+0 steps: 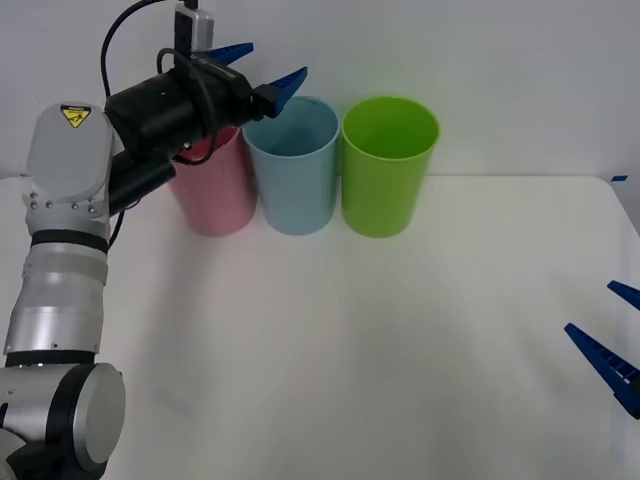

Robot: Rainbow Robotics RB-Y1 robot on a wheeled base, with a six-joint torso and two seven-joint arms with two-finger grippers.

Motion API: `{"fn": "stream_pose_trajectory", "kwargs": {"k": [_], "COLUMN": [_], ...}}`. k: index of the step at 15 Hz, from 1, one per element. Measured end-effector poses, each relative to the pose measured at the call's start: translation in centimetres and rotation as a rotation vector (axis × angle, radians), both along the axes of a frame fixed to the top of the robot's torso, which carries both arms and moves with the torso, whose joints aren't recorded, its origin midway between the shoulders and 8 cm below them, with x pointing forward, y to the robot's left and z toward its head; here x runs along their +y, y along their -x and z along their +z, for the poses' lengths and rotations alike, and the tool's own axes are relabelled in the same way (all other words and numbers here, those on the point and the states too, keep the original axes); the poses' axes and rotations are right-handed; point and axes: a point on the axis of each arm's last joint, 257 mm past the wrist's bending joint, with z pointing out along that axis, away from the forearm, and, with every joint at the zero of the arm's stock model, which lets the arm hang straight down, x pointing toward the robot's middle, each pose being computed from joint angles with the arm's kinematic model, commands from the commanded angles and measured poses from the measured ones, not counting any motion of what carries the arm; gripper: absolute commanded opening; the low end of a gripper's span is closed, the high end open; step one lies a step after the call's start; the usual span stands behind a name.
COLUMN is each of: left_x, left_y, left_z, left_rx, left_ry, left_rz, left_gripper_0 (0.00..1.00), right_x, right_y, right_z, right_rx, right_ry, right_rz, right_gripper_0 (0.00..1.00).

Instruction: Grasp the object on the table and drop it into the matching bin: aluminum can to the light blue bin, PET bottle to the pink bin.

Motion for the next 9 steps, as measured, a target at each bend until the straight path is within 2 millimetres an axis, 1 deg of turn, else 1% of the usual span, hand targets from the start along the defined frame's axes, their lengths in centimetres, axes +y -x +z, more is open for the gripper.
{"fn": "stream_pose_trajectory", "kwargs": {"k": [3, 6, 9], "left_x": [2.4, 4.9, 7.8], "left_y": [1.9, 4.4, 6.9], "left_z": [-0.6, -1.2, -2.1], "left_rx": [-0.001, -0.005, -0.004], "left_ry": [0.054, 0.103, 0.132], "left_rz": [-0.009, -0.017, -0.012], "left_gripper_0": [1.0, 1.0, 1.0], "right_x": [0.0, 0.0, 0.0], "right_y": [0.0, 0.0, 0.0], "right_z": [0.0, 0.0, 0.0], "right_rx": [0.0, 0.0, 0.0], "right_ry": [0.0, 0.0, 0.0], "right_rz": [0.0, 0.0, 0.0], "right_gripper_0": [1.0, 1.0, 1.0]}}
